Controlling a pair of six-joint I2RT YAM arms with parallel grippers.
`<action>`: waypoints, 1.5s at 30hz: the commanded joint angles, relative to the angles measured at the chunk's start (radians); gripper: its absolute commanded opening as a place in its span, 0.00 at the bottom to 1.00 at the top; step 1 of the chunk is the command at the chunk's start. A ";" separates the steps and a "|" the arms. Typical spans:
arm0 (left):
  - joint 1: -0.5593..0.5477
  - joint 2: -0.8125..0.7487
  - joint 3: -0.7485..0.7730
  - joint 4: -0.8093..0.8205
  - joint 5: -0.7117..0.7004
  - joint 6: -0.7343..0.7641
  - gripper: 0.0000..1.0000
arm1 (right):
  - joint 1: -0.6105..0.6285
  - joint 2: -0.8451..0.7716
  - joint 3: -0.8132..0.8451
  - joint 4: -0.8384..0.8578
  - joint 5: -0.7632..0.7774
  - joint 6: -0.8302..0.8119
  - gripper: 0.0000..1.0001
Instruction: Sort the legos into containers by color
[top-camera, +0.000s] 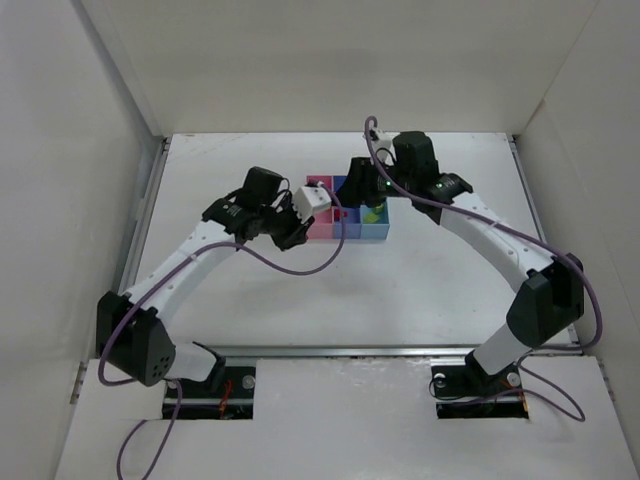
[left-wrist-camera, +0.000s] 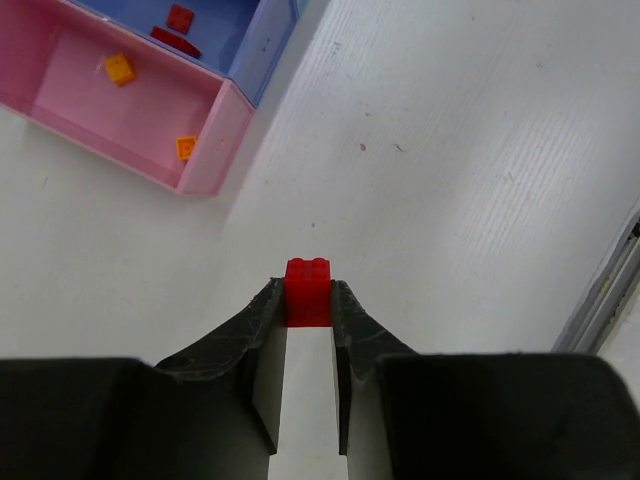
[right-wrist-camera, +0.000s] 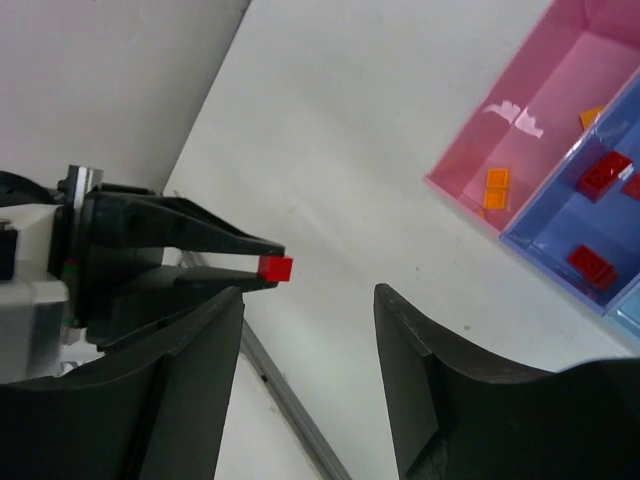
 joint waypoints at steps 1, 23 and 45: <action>-0.023 0.118 0.035 -0.096 -0.059 0.036 0.00 | 0.008 -0.006 -0.054 -0.017 0.012 -0.013 0.61; -0.115 0.314 -0.272 0.158 -0.162 0.044 0.21 | -0.035 -0.109 -0.122 -0.120 0.220 -0.004 0.61; -0.083 0.184 -0.358 0.142 -0.190 0.148 0.44 | -0.045 -0.127 -0.123 -0.120 0.229 -0.014 0.61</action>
